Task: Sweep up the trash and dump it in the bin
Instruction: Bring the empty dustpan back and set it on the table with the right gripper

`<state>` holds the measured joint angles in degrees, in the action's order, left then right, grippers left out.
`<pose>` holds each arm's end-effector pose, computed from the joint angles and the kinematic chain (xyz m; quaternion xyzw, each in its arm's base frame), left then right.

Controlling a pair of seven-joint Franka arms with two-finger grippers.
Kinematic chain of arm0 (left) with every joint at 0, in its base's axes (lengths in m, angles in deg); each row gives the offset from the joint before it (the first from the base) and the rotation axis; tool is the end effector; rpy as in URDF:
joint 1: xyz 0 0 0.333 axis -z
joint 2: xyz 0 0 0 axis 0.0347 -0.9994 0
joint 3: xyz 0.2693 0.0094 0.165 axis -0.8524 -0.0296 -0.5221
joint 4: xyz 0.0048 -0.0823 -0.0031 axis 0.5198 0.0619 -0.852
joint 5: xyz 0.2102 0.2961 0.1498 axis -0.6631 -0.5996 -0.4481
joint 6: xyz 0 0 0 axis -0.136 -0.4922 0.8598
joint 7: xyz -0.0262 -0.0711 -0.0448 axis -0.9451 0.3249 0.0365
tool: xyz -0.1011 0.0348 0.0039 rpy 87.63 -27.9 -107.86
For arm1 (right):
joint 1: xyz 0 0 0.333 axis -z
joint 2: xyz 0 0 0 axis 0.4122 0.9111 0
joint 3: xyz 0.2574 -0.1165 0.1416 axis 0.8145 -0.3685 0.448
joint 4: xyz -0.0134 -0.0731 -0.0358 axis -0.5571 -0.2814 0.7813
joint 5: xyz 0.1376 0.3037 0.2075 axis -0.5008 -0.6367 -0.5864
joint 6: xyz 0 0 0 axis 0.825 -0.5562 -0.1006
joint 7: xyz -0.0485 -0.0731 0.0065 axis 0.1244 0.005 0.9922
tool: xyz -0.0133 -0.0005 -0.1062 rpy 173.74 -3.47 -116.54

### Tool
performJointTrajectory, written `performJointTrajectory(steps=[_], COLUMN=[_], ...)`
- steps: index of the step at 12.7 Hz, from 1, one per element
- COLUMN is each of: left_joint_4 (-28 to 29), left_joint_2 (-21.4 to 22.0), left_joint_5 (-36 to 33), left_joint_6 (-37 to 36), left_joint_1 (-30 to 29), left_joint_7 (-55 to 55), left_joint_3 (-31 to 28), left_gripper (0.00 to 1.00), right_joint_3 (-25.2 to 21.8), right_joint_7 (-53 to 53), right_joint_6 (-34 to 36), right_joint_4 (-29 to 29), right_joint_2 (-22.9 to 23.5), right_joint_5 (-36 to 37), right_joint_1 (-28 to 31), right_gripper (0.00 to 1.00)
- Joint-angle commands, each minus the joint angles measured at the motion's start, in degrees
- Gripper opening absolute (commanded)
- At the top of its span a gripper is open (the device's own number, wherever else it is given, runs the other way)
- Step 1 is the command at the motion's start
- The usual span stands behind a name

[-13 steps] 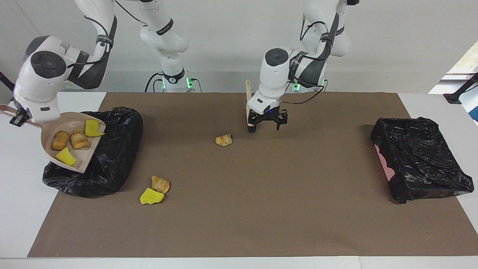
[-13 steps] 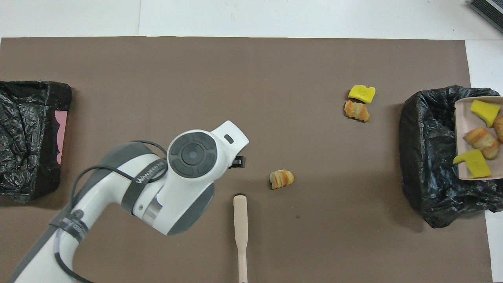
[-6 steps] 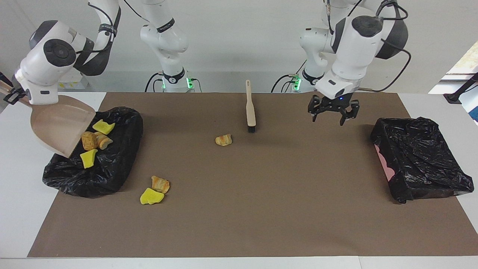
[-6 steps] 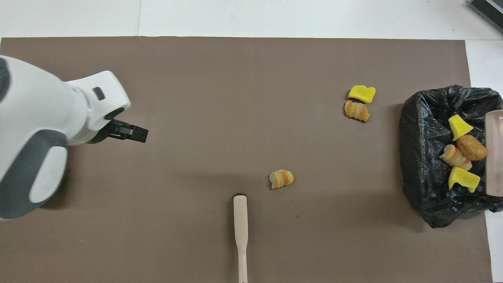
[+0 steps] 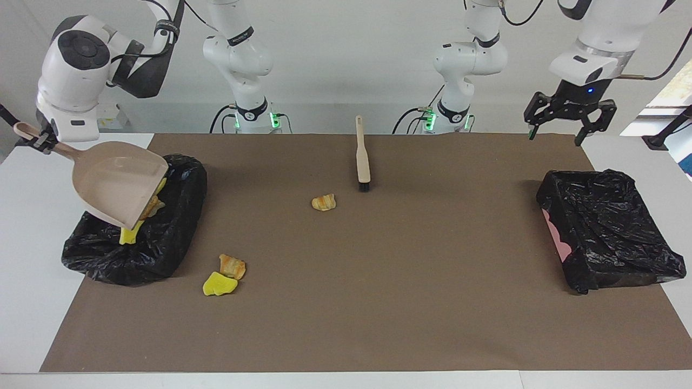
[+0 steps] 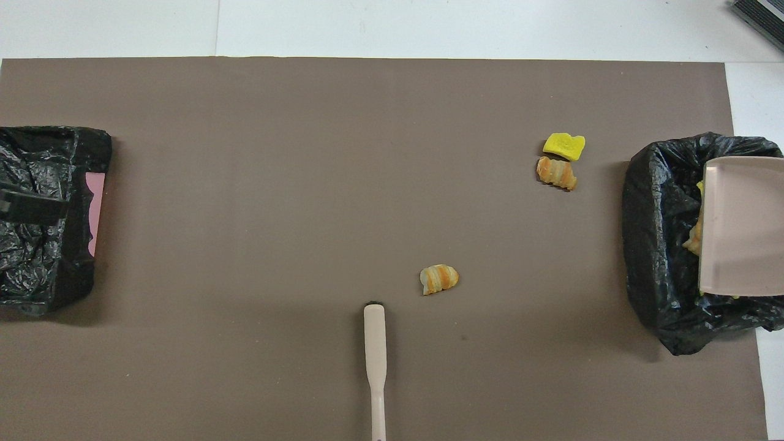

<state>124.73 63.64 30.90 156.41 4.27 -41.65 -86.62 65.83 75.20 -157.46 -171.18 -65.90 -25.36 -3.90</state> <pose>0.5272 -0.0246 0.6786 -0.9830 0.1730 -0.0541 0.0302 0.5260 -0.1978 0.5532 0.7233 0.5961 -0.2444 0.2484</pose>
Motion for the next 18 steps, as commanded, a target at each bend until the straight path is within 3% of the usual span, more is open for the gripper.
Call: performJointTrajectory(steps=[1, 3, 5, 7, 11, 18], left_joint_4=[-9.50, -17.39, -17.88, -17.79, -7.08, -6.01], left_joint_2=[-5.09, -9.57, -9.86, -9.60, -2.40, -1.68], left_joint_5=[0.67, 3.21, 3.67, 4.19, 4.19, 3.84], left_joint_6=[-6.91, -11.49, -11.69, -11.42, -7.04, -7.99], left_joint_1=[-2.45, -3.42, -3.25, -3.25, -2.37, -2.37], left_joint_7=[1.38, 1.11, 0.94, 0.94, -7.20, -8.38], left_joint_3=[0.62, 0.62, 0.88, 0.80, 0.53, 0.62], left_gripper=[1.00, 1.00, 1.00, 1.00, 1.00, 1.00], right_joint_3=[0.72, 0.72, 0.81, 0.81, 0.81, 0.81], right_joint_7=[1.34, 0.90, -0.84, -9.07, -26.56, -66.63], right_joint_6=[1.19, 1.10, 1.01, 3.02, 3.04, -1.97], right_joint_4=[0.67, 1.90, 1.65, 1.47, 0.94, 3.74], right_joint_2=[-0.38, 0.32, 0.50, 0.58, 4.44, 15.15], right_joint_5=[-5.18, -12.64, -18.36, -20.84, -26.29, -32.96], right_joint_1=[-0.31, -0.41, -2.94, -7.15, -15.51, -31.24], right_gripper=[0.00, 0.00, 0.00, 0.00, 0.00, 0.00])
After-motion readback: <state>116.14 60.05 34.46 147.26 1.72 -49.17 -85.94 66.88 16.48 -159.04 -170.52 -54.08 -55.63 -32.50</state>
